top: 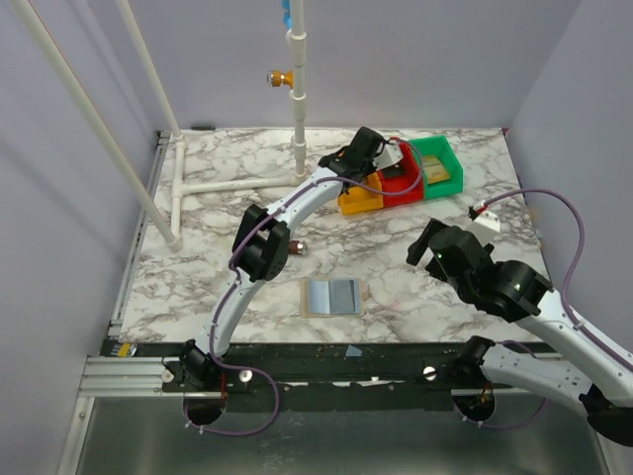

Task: Take the credit cards out of the card holder
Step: Place the credit card in the storage box.

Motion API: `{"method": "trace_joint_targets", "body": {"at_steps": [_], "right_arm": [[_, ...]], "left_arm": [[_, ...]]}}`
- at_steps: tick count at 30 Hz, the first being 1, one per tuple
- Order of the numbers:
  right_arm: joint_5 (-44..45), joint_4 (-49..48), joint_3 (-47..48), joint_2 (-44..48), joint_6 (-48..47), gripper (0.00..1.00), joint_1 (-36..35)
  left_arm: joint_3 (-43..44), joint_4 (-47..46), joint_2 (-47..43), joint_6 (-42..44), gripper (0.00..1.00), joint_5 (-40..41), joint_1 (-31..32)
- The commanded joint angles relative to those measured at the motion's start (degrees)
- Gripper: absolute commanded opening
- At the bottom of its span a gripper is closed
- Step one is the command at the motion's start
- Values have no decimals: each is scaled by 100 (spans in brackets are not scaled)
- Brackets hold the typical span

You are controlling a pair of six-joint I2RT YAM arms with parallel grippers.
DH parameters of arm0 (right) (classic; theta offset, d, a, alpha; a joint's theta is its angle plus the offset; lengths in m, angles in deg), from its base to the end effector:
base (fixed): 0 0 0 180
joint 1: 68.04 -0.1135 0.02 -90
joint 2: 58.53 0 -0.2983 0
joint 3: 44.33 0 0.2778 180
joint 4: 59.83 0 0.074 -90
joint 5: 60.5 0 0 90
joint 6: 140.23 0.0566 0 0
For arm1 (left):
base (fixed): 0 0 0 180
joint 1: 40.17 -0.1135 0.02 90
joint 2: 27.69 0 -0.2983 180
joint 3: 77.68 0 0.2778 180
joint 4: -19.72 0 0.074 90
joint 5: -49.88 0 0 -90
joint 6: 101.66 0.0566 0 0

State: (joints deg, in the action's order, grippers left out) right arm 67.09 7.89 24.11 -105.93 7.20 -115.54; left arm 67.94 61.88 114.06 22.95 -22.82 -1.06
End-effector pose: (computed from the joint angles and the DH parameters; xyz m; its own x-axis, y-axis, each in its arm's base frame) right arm 0.1328 0.0938 0.3463 -0.5187 0.4224 -0.7433 0.2519 0.9063 0.3393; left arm 0.5009 -0.3856 0.2376 -0.1565 0.8261 -0.5413 0.6197 0.5089 0.5975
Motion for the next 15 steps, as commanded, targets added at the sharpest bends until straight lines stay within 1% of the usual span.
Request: {"method": "trace_joint_targets", "body": {"at_steps": [1,15], "right_arm": [[96,-154,34,-36,-78,100,22],[-3,-355,-11,-152,-196,100,22]], "left_arm": [[230,36,182,-71,0,-192,-106],[291,-56,400,-209,0,-247,-239]]}}
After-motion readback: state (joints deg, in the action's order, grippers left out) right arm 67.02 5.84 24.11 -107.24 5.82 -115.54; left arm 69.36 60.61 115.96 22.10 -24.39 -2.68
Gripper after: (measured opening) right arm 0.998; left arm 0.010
